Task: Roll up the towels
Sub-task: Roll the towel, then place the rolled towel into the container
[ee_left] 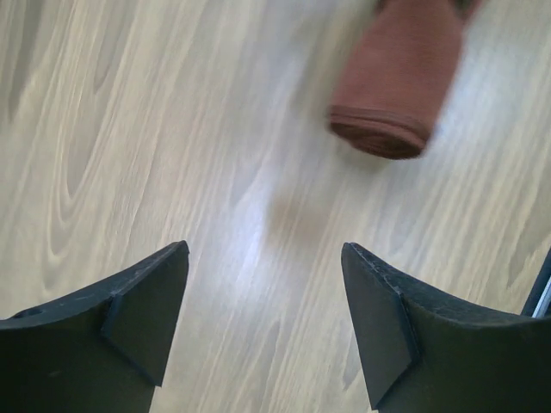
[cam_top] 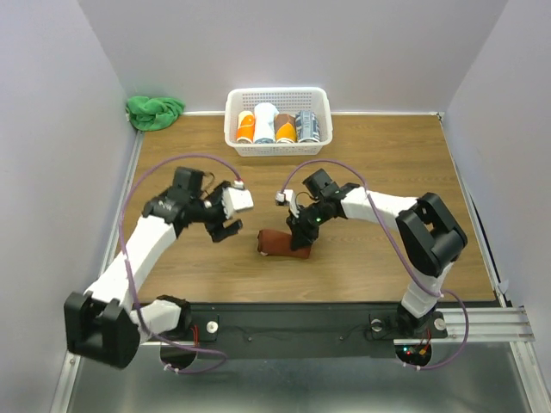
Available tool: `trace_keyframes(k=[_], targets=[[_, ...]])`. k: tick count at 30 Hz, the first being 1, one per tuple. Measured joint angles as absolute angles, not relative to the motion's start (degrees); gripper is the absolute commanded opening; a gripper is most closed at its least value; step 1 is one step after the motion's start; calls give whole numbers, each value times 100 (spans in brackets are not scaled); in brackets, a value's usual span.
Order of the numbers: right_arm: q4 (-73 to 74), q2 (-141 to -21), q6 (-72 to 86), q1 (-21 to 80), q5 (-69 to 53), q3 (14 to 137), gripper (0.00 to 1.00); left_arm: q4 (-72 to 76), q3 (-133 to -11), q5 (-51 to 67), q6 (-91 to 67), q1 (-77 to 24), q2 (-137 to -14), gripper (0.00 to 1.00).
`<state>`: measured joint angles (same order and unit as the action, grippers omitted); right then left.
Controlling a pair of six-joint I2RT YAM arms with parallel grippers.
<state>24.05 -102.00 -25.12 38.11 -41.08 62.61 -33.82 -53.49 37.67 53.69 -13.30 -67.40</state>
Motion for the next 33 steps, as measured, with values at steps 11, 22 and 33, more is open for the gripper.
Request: trace_keyframes(k=[11, 22, 33], targets=[[3181, -11107, -2412, 3492, -5463, 6879, 1, -2067, -3682, 1691, 5566, -4506, -5496, 89], [3782, -11601, -2418, 3476, -5990, 7266, 1, -963, -3634, 1144, 5828, -5513, -6788, 86], [4239, -12081, -2449, 3409, -6464, 7557, 1, 252, -3013, 458, 6106, -5852, -7238, 82]])
